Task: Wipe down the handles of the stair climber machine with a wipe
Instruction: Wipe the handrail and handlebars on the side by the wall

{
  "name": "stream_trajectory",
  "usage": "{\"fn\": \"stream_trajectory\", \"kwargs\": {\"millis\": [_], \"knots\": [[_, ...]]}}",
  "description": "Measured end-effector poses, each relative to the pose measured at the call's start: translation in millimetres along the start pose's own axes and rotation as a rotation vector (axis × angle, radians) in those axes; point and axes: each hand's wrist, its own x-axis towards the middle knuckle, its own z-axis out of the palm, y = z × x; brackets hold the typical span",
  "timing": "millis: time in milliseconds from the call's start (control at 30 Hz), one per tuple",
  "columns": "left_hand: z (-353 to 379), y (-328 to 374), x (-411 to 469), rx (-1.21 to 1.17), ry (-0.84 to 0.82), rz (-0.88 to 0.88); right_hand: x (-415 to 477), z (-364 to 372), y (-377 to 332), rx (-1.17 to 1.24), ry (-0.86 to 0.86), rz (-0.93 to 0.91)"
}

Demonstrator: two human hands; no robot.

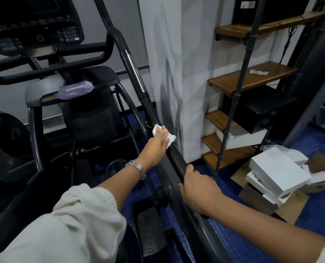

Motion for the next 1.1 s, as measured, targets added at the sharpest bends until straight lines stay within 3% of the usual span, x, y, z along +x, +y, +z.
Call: {"fn": "stream_trajectory", "kwargs": {"millis": [167,433,633,833,1100], "knots": [[-4.6,-19.7,-17.5,0.049,-0.072,0.299,17.1,-6.9,-5.4,0.03,-0.038,0.023],[-30.0,-35.5,31.1,0.196,-0.147,0.247,63.7,-6.6,-23.3,-0.013,0.018,0.068],[-24.3,-45.9,7.1,0.138,-0.158,0.46,60.4,-0.8,-21.7,-0.039,0.054,0.059],[-35.3,-45.4,50.2,0.283,-0.147,0.29,60.0,-4.5,-22.4,-0.002,-0.002,0.057],[-8.1,-30.4,6.3,0.058,-0.075,0.22,62.0,-2.2,-21.6,-0.004,0.0,0.04]]}}
